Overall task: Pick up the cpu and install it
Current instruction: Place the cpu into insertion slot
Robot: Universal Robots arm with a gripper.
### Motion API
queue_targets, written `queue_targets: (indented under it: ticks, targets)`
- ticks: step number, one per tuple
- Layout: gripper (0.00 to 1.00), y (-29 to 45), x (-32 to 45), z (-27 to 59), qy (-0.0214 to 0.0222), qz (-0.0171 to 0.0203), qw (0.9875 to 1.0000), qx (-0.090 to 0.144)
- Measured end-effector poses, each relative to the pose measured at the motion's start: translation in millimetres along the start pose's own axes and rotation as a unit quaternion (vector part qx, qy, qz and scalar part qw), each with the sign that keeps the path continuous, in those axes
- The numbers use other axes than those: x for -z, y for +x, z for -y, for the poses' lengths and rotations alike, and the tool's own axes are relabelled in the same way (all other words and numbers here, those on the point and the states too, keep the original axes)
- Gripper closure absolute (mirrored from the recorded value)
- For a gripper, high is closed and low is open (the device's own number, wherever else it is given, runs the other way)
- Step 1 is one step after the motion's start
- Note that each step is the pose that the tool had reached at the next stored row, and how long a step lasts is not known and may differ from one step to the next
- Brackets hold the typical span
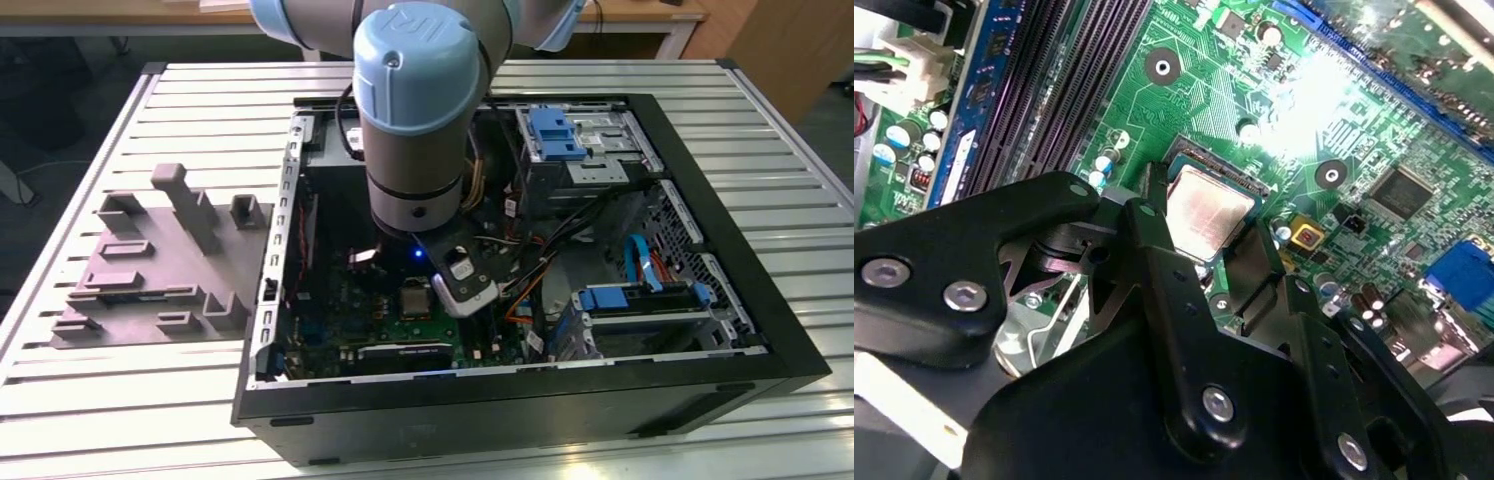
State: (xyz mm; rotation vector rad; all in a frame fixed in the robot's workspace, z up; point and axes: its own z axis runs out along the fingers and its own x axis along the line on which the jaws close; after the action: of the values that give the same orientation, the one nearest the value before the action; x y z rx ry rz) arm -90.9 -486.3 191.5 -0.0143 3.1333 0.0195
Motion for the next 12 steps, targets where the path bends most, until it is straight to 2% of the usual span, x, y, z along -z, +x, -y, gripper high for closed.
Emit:
queue_targets:
  ticks: [3,12]
  targets:
    - [0.53,0.1,-2.7,0.1,0.0002,-0.0001,1.0000,0.000]
    - [0.53,0.2,-3.3,0.1,0.0001,-0.0001,1.0000,0.000]
